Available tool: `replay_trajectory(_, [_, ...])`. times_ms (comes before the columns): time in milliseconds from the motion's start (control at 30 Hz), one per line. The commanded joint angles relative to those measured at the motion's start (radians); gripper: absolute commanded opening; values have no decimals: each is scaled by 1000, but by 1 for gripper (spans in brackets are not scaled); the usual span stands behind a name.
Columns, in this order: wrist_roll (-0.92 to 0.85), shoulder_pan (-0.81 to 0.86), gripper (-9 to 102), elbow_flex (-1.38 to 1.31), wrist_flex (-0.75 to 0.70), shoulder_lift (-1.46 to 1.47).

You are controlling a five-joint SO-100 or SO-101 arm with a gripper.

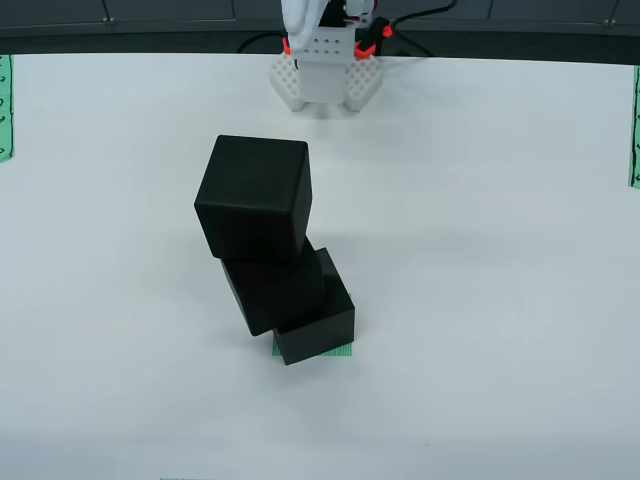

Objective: Stack 3 Blocks on the chosen place.

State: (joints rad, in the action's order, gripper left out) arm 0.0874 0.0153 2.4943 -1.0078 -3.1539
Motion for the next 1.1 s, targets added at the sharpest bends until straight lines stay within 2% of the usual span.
replay_trajectory(0, [12, -2, 0, 74, 9, -8])
replay_trajectory(1067, [11, 23, 0, 548, 37, -276])
